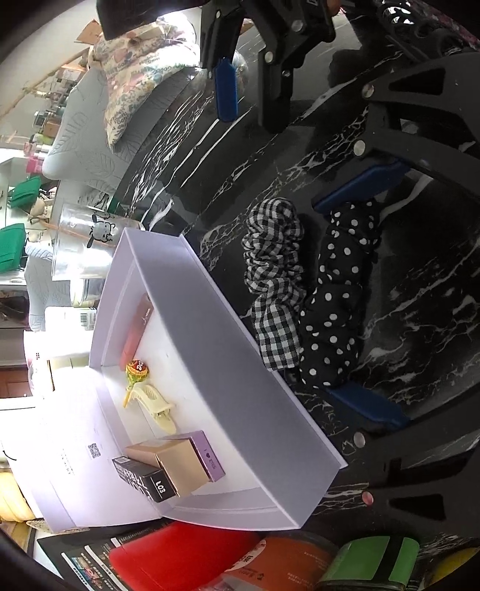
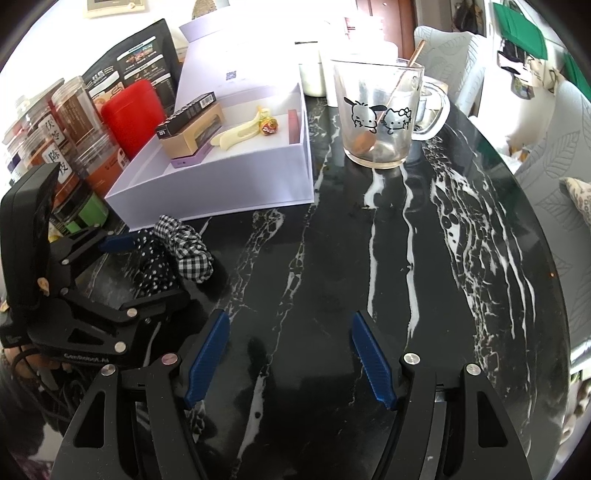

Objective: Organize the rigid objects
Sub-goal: 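Withdraw both tools from the white box toward the two scrunchies, then grasp the polka-dot scrunchie with the left tool while the right grasps the gingham scrunchie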

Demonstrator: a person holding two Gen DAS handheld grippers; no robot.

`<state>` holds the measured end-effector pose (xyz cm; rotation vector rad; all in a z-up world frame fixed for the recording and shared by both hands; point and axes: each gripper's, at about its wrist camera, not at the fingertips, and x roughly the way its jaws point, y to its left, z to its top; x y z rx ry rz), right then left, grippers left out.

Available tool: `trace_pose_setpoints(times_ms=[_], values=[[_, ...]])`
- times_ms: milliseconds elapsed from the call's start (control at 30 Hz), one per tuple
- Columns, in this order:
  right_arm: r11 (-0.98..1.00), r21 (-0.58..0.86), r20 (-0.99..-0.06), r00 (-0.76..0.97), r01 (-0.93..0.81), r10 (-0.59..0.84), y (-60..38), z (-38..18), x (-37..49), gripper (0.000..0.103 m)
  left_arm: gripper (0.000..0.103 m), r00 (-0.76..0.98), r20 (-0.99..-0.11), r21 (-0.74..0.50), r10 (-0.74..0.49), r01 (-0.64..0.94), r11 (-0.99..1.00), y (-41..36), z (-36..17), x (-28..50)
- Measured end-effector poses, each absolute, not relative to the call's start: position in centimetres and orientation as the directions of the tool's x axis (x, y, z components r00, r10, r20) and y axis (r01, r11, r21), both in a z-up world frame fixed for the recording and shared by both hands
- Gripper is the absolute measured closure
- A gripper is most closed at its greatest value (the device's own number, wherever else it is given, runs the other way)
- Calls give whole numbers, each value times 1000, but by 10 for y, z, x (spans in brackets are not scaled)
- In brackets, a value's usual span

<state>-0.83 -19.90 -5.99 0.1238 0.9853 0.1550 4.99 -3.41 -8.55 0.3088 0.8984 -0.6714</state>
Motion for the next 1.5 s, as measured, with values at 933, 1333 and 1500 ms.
trace_pose_setpoints(times_ms=[933,1333,1500], values=[[928,150,-796,515,-341,318,-137,-56,39,36,17,512,-779,-94,-362,475,875,32,-60,45],[895,61,-818,492,-441,298,-106,-72,57,50,17,542,-774,-101,-327,404,909,50,-57,42],[888,9,-818,507,-460,270,-99,-77,55,78,17,545,-775,-103,-319,389,915,52,-57,38]])
